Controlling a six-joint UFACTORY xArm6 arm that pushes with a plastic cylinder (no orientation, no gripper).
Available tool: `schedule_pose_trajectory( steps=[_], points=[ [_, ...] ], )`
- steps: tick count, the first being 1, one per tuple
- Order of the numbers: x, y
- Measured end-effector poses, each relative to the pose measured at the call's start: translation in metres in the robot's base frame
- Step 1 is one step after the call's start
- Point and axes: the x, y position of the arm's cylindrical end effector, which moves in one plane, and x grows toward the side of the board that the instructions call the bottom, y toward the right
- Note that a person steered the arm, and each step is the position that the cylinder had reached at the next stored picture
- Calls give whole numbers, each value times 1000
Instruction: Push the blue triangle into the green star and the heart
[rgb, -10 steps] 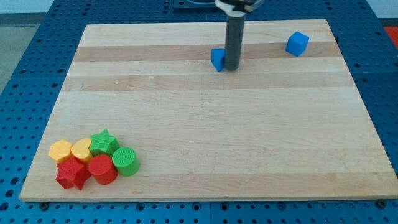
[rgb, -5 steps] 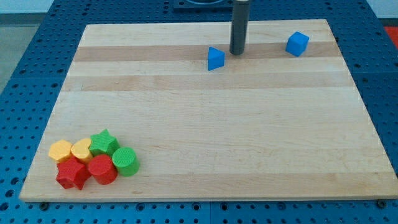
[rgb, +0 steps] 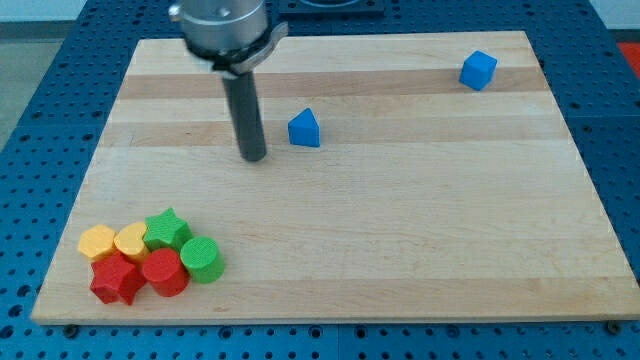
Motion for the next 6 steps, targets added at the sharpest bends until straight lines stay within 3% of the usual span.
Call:
schedule_pose_trajectory(
  steps=[1,2,3,4,6],
  points=[
    [1,-4],
    [-88,3],
    [-157,56],
    [-135,102],
    [-78,96]
  ],
)
